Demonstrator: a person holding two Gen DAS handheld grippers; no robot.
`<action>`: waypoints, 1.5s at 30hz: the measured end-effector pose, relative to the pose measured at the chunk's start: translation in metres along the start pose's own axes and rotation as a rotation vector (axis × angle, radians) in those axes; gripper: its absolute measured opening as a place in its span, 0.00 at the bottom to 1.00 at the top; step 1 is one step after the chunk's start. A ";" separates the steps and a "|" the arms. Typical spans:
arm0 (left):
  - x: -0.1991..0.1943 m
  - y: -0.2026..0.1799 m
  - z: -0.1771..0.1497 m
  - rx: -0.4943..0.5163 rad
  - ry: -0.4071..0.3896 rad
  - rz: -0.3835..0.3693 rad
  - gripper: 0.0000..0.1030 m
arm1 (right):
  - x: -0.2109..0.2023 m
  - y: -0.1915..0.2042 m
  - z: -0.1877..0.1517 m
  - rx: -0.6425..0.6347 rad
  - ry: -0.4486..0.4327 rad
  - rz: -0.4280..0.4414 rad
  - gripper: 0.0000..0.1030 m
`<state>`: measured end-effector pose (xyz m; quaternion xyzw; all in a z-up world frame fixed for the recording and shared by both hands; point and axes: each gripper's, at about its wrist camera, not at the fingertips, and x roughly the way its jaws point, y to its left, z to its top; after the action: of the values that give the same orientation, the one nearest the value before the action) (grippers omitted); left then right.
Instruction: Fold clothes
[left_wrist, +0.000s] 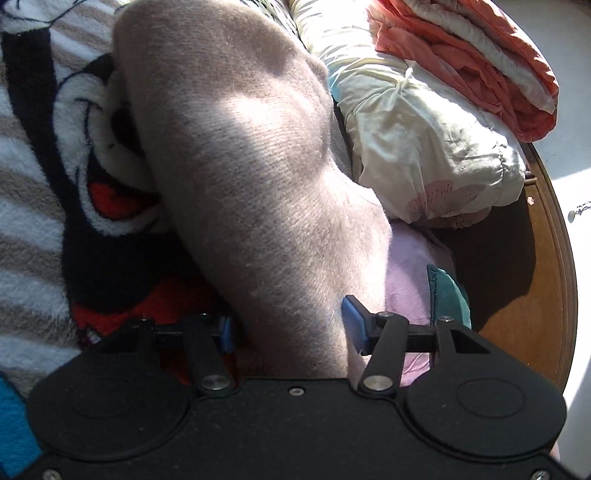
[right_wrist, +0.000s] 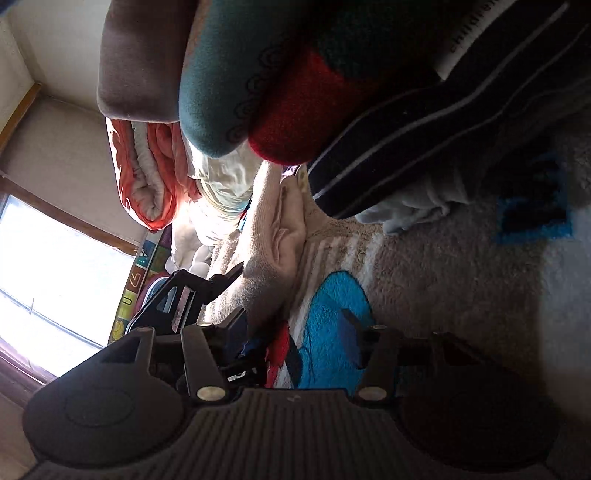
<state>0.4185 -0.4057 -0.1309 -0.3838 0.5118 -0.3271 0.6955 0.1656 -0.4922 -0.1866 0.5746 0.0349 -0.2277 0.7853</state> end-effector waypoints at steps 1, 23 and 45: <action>-0.002 0.010 0.001 -0.122 -0.022 -0.119 0.35 | -0.005 -0.002 0.001 0.002 0.003 0.004 0.53; -0.133 -0.024 -0.031 0.434 0.010 0.315 0.68 | -0.053 0.047 0.004 -0.408 0.048 0.021 0.91; -0.231 -0.130 -0.053 0.776 -0.216 0.446 1.00 | -0.049 0.200 0.035 -0.891 0.205 -0.305 1.00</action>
<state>0.2991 -0.2842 0.0788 -0.0077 0.3460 -0.2950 0.8906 0.1940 -0.4613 0.0185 0.1899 0.2899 -0.2453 0.9054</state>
